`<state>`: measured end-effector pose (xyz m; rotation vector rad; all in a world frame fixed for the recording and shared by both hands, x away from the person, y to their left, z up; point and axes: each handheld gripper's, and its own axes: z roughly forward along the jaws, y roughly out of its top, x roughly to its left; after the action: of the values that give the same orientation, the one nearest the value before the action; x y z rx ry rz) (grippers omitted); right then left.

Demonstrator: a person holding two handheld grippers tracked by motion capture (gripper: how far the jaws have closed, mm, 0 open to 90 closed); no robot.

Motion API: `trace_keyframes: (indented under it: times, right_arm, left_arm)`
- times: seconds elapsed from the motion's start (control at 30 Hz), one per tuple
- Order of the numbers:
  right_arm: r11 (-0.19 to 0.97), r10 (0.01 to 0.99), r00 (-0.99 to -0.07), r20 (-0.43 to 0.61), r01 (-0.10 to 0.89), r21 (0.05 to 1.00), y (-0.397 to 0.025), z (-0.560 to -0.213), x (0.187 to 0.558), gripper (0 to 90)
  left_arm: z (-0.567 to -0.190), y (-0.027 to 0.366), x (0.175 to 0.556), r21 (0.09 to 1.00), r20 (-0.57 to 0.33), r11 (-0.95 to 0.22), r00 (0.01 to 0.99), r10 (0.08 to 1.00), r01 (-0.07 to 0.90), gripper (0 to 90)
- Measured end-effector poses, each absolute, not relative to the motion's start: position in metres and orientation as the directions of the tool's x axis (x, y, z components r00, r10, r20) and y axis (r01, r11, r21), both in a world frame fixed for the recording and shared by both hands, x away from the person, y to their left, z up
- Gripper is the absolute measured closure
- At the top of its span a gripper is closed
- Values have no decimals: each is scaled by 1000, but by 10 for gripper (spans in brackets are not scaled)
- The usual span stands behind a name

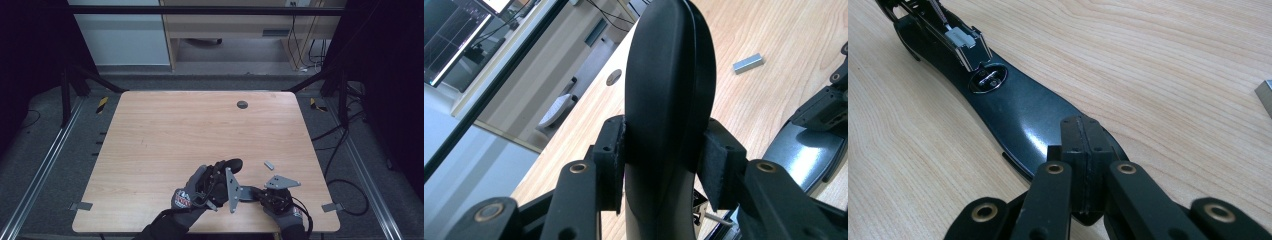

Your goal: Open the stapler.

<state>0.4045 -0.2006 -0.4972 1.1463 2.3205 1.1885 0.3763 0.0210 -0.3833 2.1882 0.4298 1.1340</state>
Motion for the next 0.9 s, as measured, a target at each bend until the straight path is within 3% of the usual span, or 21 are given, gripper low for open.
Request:
trace_keyframes:
  times: [0.9]
  right_arm:
    - [337,764,-637,99,526,781,-201,-497,404,900]
  left_arm:
    - [-367,56,377,746,526,-664,569,632,47,583]
